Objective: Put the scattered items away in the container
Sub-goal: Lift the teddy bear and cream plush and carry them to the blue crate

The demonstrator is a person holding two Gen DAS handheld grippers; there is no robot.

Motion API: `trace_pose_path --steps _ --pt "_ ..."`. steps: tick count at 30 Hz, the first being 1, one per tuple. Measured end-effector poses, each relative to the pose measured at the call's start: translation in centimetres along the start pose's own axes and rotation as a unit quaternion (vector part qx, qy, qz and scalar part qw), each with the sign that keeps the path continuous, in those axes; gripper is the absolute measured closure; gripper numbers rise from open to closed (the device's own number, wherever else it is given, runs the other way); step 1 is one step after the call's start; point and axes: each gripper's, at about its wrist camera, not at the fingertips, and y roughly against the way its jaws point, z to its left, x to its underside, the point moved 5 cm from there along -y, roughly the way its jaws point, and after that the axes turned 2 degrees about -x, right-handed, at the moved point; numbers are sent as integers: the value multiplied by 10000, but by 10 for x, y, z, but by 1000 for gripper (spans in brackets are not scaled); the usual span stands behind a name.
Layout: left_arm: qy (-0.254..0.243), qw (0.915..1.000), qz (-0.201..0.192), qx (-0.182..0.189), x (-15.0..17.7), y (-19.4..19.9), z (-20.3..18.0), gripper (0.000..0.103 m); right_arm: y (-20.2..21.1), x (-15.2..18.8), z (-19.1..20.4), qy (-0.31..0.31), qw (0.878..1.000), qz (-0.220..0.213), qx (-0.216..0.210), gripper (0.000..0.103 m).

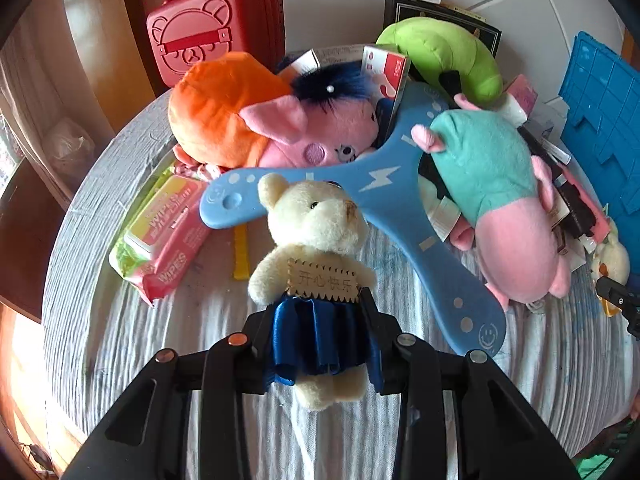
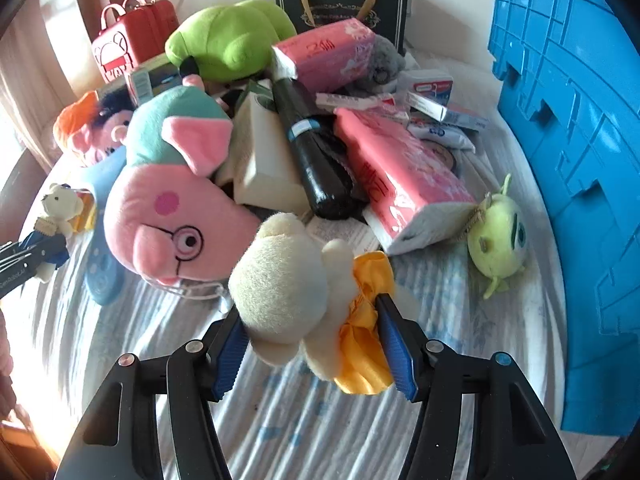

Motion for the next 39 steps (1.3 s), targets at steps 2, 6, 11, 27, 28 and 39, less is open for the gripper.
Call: trace_pose_path --steps 2,6,11,27,28,39 --pt "-60 9999 -123 -23 -9 10 -1 69 11 -10 8 48 9999 -131 -78 43" --pt "-183 9991 -379 -2 -18 38 -7 69 34 -32 28 188 9985 -475 -188 43" --pt "-371 9959 -797 225 -39 79 -24 69 67 -63 52 371 9947 -926 -251 43" --pt "-1277 9604 -1958 1517 -101 164 -98 69 207 -119 85 336 9663 -2460 682 42" --pt "-1323 9572 -2004 1617 -102 169 -105 69 214 -119 83 291 9648 -2498 770 42" --pt "-1751 9296 -2503 2060 -115 233 -208 69 297 -118 13 -104 9455 -3002 1256 42"
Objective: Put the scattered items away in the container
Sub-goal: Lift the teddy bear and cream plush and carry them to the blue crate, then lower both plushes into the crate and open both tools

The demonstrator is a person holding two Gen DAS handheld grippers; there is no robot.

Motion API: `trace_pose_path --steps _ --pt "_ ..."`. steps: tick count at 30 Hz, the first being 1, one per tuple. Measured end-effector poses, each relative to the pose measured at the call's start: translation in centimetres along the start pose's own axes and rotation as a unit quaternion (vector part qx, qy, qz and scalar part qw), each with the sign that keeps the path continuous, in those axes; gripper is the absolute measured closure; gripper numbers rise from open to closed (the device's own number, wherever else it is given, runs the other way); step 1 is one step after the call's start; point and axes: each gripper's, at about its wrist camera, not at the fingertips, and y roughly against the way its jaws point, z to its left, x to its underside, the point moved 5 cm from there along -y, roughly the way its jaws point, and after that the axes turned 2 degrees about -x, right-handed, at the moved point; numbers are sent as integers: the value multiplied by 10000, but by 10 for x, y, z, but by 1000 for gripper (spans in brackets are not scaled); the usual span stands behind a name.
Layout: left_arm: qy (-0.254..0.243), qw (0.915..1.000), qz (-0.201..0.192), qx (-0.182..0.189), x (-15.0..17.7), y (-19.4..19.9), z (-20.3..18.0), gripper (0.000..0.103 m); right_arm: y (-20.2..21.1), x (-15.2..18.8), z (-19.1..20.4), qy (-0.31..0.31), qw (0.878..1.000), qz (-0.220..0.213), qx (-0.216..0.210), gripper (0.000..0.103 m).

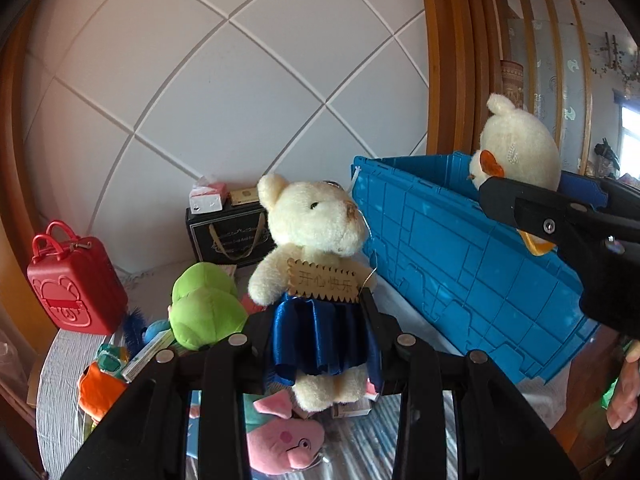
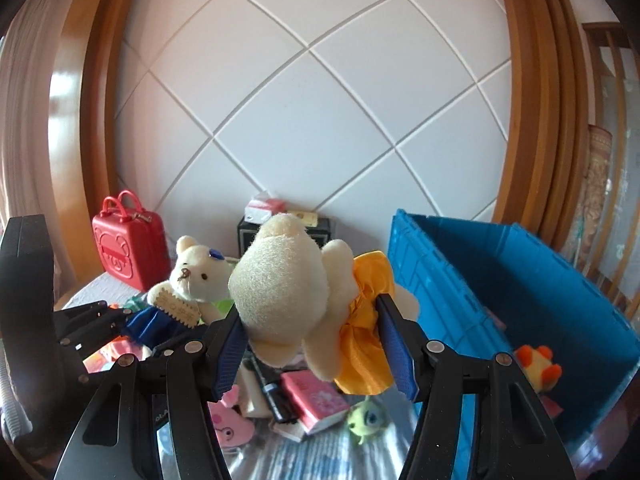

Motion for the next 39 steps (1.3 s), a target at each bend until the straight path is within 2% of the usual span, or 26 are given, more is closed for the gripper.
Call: trace_pose_path --steps 5,10,16,19,21,23,27,30,34,36,37,38,39 --pt "-29 9998 -192 66 -40 -9 -78 69 27 -19 -87 63 9995 -219 197 42" --pt "-35 9997 -218 119 -85 -21 -173 69 53 -28 -198 284 9983 -280 420 41" --pt "-65 9991 155 398 -114 -35 -278 69 58 -17 -316 515 9964 -7 680 40" --pt "-114 9977 417 514 -121 -52 -322 69 45 -5 -352 487 9970 170 577 40" --pt "-136 9956 766 518 -121 -73 -343 69 34 8 -369 444 9972 297 531 40" --pt "-165 9916 1183 502 -116 -98 -357 69 17 21 -386 348 9970 511 455 40" --pt "-323 9783 2009 399 -91 -144 -371 69 -19 48 -412 228 9930 1118 303 40" --pt "-373 9733 2263 98 -75 -161 -370 68 -37 67 -422 232 9892 1440 139 40" --pt "-241 9658 2583 19 -59 -170 -368 66 -52 81 -427 261 9861 1642 -66 40" --pt "-129 9668 2551 -39 -60 -166 -365 63 -52 80 -426 318 9858 1640 -151 41" --pt "-119 9684 2490 -123 -62 -164 -363 53 -52 80 -425 377 9862 1603 -181 41" --pt "-117 9699 2427 -179 -62 -161 -363 38 -53 81 -422 442 9855 1627 -202 41" --pt "-98 9712 2375 -189 -62 -159 -362 33 -53 82 -420 502 9845 1662 -229 41"
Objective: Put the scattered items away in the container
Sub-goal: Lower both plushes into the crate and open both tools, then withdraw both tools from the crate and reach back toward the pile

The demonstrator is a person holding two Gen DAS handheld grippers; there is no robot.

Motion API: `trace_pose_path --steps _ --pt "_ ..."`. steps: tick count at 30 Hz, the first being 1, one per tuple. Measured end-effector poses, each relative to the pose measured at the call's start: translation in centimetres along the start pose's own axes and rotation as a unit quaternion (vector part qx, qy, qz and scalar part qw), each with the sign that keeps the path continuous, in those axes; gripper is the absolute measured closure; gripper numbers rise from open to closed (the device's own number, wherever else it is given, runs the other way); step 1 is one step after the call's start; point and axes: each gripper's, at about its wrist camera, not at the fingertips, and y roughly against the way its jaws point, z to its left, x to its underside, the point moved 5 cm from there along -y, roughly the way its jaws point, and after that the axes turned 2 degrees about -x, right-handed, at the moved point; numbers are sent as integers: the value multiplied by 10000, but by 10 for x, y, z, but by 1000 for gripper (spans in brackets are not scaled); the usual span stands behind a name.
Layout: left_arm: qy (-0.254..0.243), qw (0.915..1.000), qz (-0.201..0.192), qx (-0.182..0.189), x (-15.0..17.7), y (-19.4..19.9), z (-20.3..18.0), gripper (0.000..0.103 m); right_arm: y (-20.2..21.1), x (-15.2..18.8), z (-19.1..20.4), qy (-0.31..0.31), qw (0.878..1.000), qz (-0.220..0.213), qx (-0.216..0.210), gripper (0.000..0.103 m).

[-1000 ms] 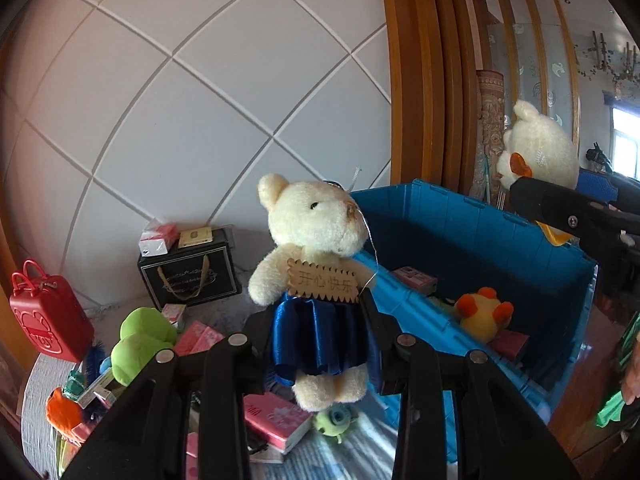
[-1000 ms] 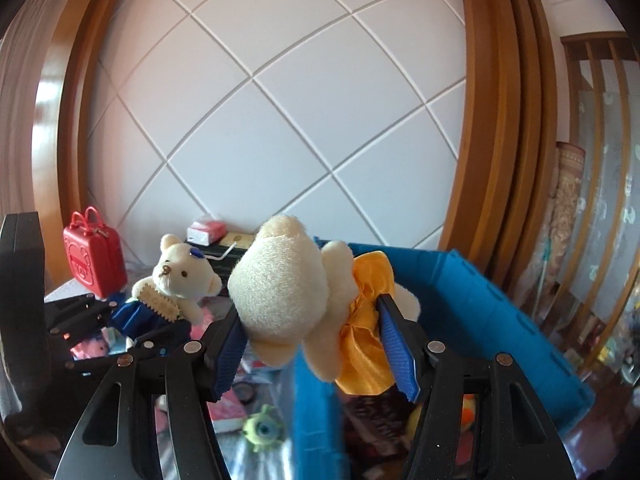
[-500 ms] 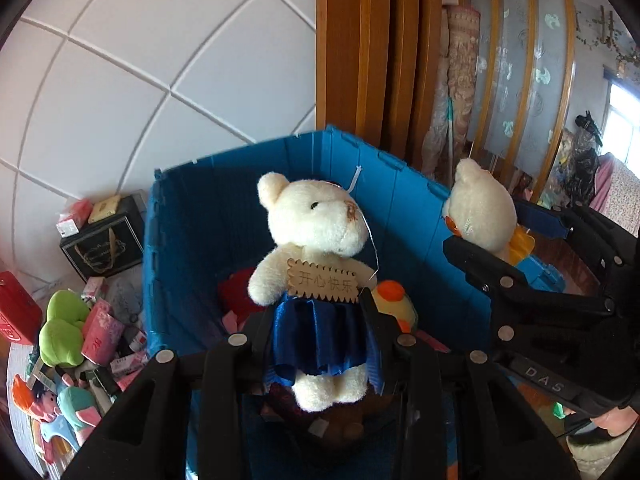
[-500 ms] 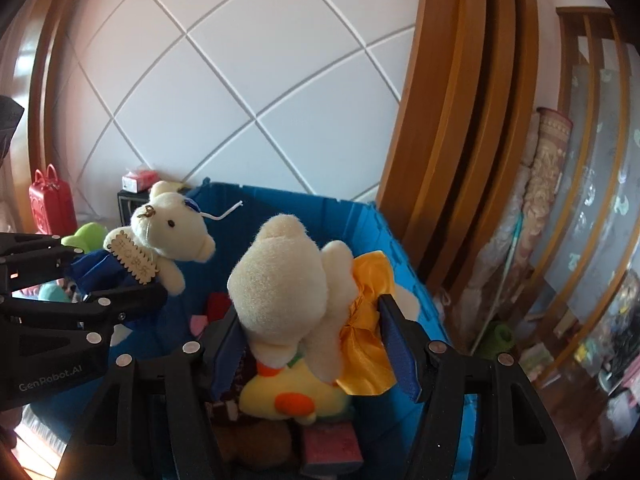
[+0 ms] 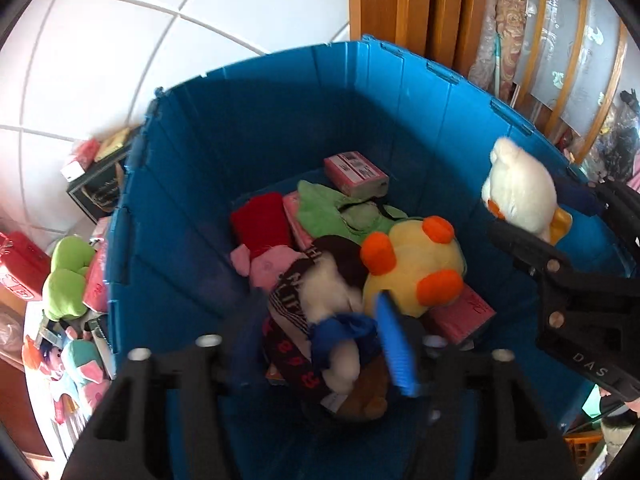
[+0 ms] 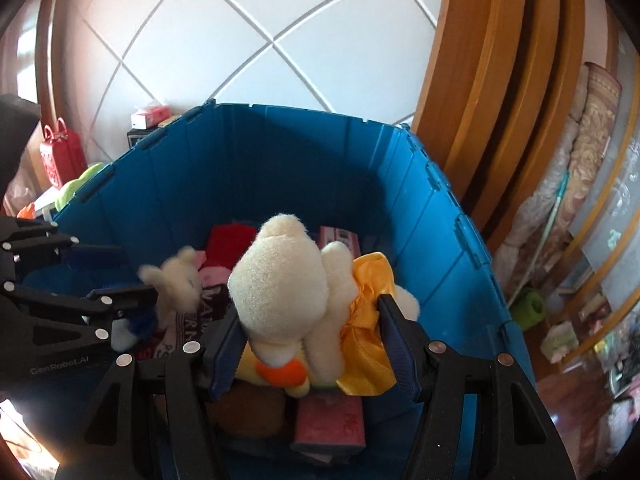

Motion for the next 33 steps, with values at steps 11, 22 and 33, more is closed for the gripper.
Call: trace_pose_path --steps 11,22,33 --pt "133 9979 -521 -349 23 21 19 31 6 0 21 704 9962 -152 -481 40" --pt "69 9974 -616 -378 20 22 17 31 14 -1 25 773 9939 -342 -702 24" --pt "74 9966 -735 -371 22 25 17 31 18 -3 18 567 9955 -412 -645 22"
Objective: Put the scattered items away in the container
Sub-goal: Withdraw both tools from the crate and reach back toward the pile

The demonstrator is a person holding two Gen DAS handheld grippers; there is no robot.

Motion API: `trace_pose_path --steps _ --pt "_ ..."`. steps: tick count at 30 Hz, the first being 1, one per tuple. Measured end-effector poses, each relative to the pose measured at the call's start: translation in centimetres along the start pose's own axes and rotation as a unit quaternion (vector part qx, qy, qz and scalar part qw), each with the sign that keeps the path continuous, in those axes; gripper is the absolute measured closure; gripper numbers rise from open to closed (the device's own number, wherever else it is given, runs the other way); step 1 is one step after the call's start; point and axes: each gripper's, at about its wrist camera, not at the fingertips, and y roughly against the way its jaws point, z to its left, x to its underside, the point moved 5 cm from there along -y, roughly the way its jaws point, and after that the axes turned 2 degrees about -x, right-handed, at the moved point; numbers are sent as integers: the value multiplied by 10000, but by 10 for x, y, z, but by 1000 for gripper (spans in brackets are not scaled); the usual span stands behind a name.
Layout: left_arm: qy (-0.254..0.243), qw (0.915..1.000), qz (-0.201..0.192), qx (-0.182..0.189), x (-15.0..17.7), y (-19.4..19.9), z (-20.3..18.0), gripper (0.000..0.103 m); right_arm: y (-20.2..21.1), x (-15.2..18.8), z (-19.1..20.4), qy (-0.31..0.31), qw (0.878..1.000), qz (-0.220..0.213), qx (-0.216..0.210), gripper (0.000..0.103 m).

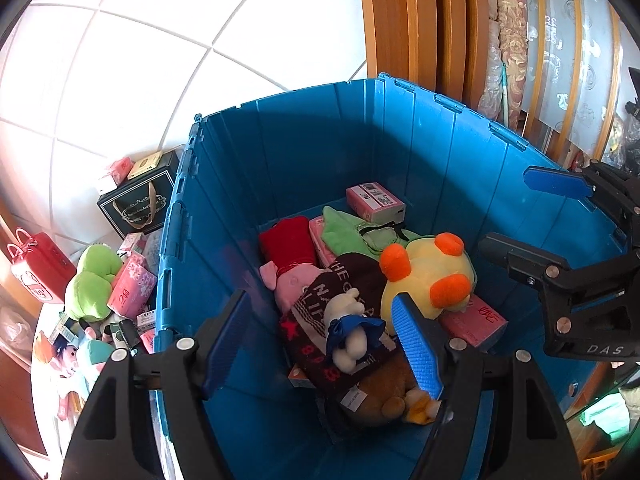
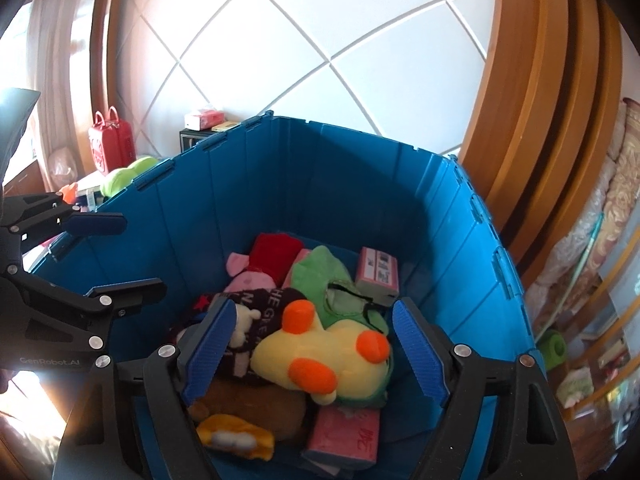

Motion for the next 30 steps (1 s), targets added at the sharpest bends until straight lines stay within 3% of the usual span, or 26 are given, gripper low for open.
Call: trace_pose_path --steps 6,12,15,19,30 --pt "-1 9998 -95 196 5 11 -3 31 15 10 0 -245 9996 -18 121 21" --pt "237 9985 -299 384 19 35 4 31 49 23 10 -415 9981 -316 322 18" --pt "437 9966 -645 260 24 58 19 31 65 24 18 -522 9956 -610 484 14" --pt "656 9929 -990 -56 34 86 47 31 78 18 32 -865 9908 -976 363 13" --pt "1369 9816 -1233 -510 81 131 163 31 75 -29 158 -520 9891 -1335 -344 10"
